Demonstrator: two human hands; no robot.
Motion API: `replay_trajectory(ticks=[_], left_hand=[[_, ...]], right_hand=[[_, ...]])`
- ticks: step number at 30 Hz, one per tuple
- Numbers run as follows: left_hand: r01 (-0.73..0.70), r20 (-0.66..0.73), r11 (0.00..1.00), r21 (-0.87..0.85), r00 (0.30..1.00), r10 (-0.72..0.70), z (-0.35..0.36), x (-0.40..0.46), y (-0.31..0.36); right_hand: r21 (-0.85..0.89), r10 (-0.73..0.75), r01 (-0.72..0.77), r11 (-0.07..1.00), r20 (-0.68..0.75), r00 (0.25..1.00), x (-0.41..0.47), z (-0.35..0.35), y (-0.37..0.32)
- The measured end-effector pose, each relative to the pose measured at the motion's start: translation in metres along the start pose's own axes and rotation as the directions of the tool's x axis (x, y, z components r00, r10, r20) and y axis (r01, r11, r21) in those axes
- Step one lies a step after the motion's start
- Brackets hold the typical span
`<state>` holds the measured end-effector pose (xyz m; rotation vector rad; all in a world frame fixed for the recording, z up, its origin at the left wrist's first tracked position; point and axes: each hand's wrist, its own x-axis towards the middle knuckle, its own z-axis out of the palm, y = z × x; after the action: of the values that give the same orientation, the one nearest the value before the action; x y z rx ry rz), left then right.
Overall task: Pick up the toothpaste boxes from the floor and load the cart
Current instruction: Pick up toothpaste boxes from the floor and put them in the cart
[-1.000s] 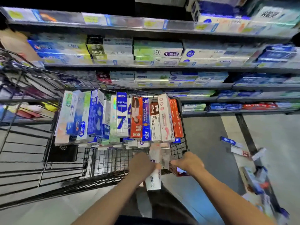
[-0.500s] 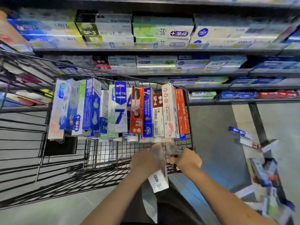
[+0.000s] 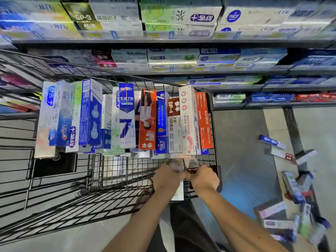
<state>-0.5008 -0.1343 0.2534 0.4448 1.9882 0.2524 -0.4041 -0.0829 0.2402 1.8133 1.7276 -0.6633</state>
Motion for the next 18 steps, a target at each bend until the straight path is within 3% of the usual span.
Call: replay_trajectory(ticks=[11, 18], left_hand=[[0.111, -0.004, 0.976, -0.19, 0.994, -0.113, 0.015, 0.02, -0.012], [0.033, 0.095, 0.953, -0.301, 0.995, -0.004, 0.014, 0.023, -0.03]], right_hand=[[0.021, 0.025, -0.025, 0.999, 0.029, 0.999, 0.006, 0.011, 0.003], [0.111, 0.007, -0.009, 0.994, 0.019, 1.0, 0.002, 0.015, 0.013]])
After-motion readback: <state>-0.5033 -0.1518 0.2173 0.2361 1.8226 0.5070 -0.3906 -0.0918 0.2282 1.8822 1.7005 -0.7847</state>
